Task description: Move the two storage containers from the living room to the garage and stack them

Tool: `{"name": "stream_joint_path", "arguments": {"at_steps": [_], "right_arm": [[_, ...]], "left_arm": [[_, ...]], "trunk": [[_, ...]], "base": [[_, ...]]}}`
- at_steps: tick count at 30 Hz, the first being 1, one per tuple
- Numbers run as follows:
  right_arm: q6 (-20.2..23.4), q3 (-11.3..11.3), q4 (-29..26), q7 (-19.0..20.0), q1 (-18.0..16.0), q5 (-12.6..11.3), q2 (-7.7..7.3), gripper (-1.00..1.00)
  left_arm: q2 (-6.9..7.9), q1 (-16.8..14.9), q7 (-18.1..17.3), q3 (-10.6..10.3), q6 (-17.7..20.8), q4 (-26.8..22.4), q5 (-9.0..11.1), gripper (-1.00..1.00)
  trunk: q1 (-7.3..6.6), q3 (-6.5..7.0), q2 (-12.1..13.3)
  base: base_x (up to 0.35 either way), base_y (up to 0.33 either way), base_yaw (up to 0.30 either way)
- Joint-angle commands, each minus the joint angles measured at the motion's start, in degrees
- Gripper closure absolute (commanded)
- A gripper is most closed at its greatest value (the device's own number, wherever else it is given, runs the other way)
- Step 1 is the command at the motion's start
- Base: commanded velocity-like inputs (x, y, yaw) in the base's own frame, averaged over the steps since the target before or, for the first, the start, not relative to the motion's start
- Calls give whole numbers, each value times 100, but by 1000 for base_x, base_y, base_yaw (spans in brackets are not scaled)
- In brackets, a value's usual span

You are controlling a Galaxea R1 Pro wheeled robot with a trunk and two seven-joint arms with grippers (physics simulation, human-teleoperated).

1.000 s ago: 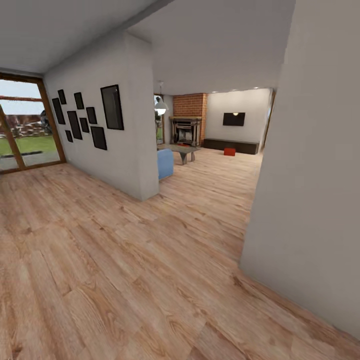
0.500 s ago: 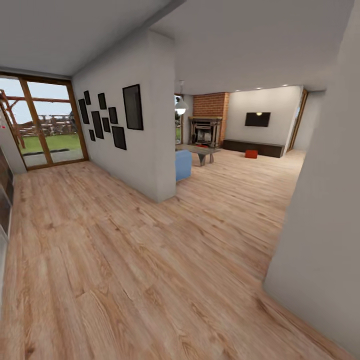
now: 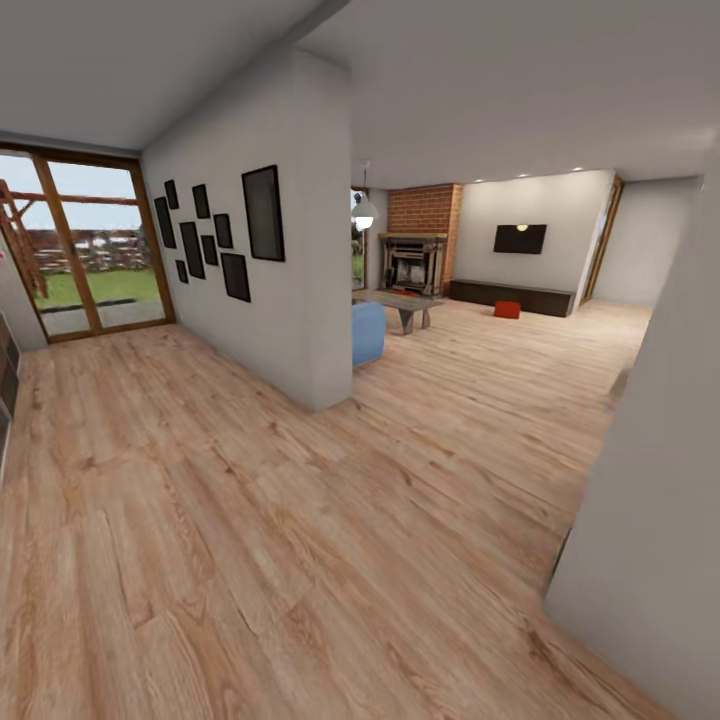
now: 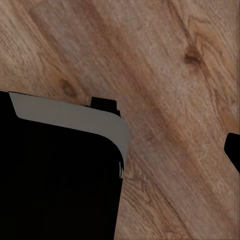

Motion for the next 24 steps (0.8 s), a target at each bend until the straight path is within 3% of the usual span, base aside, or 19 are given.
{"name": "stream_joint_path", "arguments": {"at_steps": [1, 24], "right_arm": [[-29, 41, 17, -19, -7, -5, 2, -100], [-41, 54, 17, -27, -7, 18, 2, -100]], "left_arm": [[0, 0, 0, 5, 35, -13, 46, -100], [-3, 0, 0, -2, 35, -8, 46, -100]], "trunk": [[3, -6, -3], [3, -6, -3]], "base": [[322, 0, 0], [322, 0, 0]]}}
